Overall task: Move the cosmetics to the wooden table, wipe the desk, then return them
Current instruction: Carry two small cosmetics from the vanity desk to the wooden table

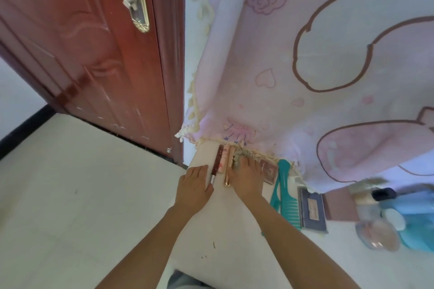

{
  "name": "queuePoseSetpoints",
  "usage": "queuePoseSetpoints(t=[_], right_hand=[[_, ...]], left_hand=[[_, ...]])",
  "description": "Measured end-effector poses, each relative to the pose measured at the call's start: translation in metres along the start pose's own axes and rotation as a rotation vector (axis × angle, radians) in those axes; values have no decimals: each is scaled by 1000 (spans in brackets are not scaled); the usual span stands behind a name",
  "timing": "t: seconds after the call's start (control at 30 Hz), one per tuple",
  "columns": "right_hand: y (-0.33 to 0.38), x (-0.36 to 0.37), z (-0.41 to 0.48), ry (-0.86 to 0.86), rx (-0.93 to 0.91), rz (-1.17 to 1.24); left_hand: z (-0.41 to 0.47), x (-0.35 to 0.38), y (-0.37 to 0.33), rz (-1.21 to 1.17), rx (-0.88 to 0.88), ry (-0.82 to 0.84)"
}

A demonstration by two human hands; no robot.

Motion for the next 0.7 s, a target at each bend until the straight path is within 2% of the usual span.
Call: queuePoseSetpoints(t=[0.2,0.37,0.47,0.7], right_hand=[[-3,5,22,98,55,-69],[-2,9,26,89,73,-48],[-5,4,29,44,62,34],[-11,-25,16,-149,-105,243]], left_hand=[[9,-1,-2,29,-88,54],[26,-7,-14,95,-215,105],[38,-12,-22,119,-266,93],[54,-10,-39,15,-348,72]])
Point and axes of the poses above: each hand's wrist, its own z-axis towards the middle knuckle, its own x-axis out of the palm, y = z × x, the point moved 4 cm from there along z, towards the middle knuckle, and after that the axes turned 15 degrees about z, right-handed, at the moved point
